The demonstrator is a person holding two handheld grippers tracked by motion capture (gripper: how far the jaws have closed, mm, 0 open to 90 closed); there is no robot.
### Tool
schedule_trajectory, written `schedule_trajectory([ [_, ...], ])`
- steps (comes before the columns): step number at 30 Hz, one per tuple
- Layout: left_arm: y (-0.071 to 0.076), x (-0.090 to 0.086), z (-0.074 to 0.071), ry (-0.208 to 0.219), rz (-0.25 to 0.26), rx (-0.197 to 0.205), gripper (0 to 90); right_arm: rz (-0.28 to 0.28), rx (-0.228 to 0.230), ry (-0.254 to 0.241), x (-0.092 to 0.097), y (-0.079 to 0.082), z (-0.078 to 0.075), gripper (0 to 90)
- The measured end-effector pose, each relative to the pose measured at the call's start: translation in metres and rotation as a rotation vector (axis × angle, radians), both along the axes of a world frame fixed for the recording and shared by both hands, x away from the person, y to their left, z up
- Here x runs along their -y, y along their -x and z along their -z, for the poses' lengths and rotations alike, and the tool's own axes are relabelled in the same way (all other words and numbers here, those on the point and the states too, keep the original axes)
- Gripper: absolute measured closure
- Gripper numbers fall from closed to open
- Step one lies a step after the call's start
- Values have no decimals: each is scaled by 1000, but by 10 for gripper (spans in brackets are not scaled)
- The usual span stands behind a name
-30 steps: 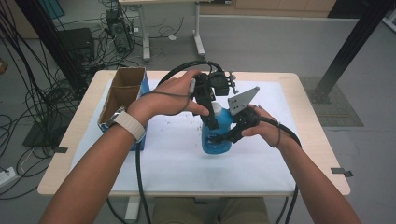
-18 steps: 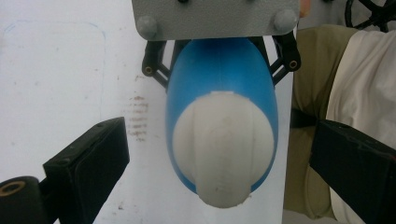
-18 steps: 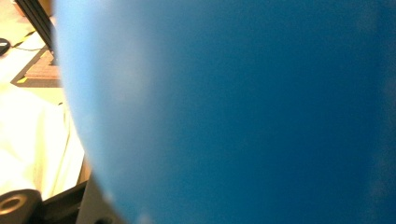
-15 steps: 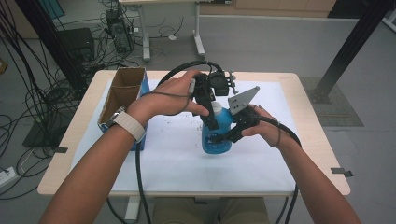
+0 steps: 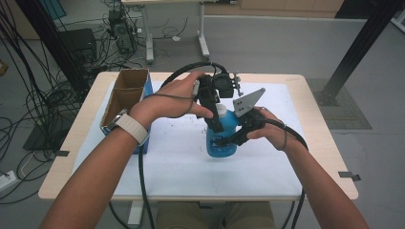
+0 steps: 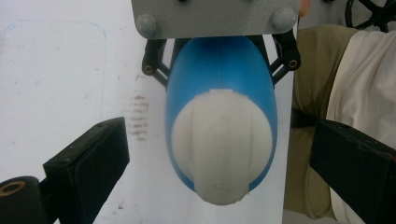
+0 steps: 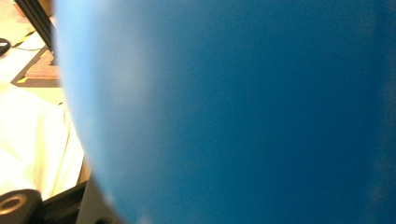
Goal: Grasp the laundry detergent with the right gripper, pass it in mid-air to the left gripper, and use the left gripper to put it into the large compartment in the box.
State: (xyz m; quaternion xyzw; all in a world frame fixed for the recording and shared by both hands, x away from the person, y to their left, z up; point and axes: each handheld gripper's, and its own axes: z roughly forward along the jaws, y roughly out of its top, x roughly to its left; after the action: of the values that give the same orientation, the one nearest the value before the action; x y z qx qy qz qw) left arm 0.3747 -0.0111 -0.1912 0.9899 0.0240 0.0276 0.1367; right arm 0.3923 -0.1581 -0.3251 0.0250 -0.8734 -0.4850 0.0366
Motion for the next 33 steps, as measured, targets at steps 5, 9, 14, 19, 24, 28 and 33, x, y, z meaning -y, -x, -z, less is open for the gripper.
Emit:
schedule_trajectory([
  [5,0,0,0,0,0,2,53,0,-2,-1,1,0,0,435],
  [9,-1,0,0,1,1,-1,54,2,-3,0,1,0,0,435],
  [14,0,1,0,1,0,-1,54,4,-5,-1,2,0,0,435],
  [19,0,0,0,0,-1,-1,54,6,-7,-2,2,0,0,435],
  [24,0,1,0,-1,0,0,54,6,-8,0,2,0,0,435],
  [28,-1,0,1,-4,-2,4,54,5,-8,-1,2,0,-1,435],
  [33,0,0,0,-3,-3,4,54,5,-7,2,2,0,0,436],
])
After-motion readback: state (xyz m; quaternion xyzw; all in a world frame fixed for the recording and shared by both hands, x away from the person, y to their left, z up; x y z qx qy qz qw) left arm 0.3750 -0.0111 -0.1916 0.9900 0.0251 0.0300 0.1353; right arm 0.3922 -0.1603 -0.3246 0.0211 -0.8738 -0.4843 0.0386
